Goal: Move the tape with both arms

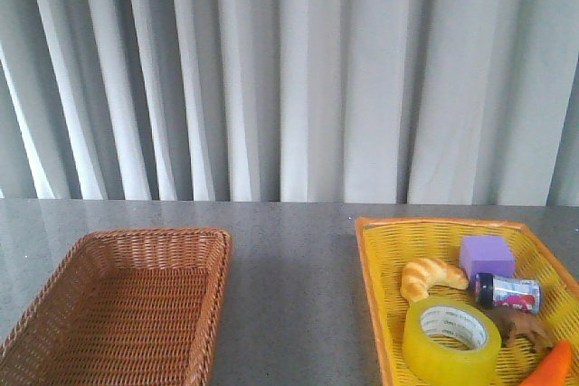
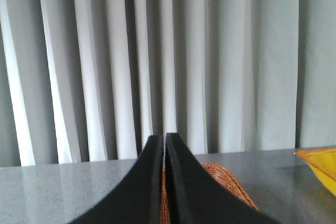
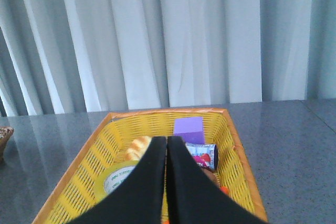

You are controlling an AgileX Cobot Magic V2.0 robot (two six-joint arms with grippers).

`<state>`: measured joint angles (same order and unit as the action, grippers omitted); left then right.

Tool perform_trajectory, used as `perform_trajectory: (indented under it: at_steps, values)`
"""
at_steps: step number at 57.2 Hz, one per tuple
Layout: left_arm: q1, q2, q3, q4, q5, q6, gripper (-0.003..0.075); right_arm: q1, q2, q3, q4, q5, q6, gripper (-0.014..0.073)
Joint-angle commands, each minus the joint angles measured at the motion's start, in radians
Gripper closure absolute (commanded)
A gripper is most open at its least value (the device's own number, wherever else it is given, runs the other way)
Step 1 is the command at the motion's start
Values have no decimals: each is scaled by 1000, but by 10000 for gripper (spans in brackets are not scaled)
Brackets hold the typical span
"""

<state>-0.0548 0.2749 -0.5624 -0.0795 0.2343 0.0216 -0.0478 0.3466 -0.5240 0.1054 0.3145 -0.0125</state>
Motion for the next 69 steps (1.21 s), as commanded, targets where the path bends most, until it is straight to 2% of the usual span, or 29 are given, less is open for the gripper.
perform_trajectory:
  at_steps: [1,8,20,33,38,46,54,59,64,69]
  values:
    - [3,114,-105,4,29,18,726,-6,90,-103,-26,30,-26,601]
    - [3,220,-160,3,127,52,726,-6,171,-136,-22,112,-62,601]
    - [3,339,-158,-5,294,49,726,-6,256,-131,-12,277,-49,601]
    - [3,404,-159,-5,315,48,724,-6,271,-131,-7,268,-48,596]
    - [3,424,-159,-5,316,36,708,-6,271,-131,-9,259,-57,567]
    - [3,446,-159,-9,311,13,595,-6,271,-131,-13,256,-74,419]
    - [3,456,-159,-9,285,15,382,-6,271,-131,-12,251,-81,183]
    - [3,456,-159,-8,270,15,258,-6,271,-131,-12,246,-81,64]
    - [3,456,-159,-8,271,15,181,-6,271,-131,-12,239,-82,4]
    - [3,456,-159,-8,271,15,153,-6,271,-131,-6,235,-82,-2]
